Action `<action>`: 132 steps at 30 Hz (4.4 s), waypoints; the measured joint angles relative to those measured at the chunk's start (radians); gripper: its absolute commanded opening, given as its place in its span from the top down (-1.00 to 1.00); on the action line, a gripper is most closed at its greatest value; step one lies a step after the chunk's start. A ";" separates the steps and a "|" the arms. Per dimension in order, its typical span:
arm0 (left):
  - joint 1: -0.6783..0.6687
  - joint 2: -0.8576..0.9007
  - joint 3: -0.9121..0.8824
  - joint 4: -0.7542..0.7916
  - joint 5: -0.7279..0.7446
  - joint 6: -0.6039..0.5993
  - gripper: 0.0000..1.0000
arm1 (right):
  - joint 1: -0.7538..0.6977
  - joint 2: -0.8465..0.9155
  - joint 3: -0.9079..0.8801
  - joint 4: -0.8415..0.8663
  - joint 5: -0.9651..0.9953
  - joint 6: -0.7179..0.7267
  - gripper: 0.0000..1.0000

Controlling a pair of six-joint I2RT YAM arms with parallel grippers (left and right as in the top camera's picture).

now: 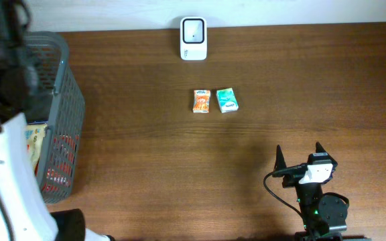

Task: Scan the item barcode
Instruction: 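Carry the orange tissue pack from basket to table with left gripper, then lift the white-yellow snack bag from basket onto table with left gripper, then move the red candy bag from basket onto table with left gripper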

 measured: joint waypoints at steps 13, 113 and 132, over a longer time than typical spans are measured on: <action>0.388 0.016 -1.151 0.790 0.303 0.277 -0.82 | 0.000 -0.001 0.000 0.000 0.000 0.000 -0.97; 0.414 0.270 -1.017 0.449 0.562 0.234 1.00 | 0.000 0.000 0.000 0.000 0.000 0.000 -0.97; 0.070 0.064 0.552 -0.107 1.167 0.382 1.00 | 0.000 -0.002 0.000 0.000 0.000 0.000 -0.97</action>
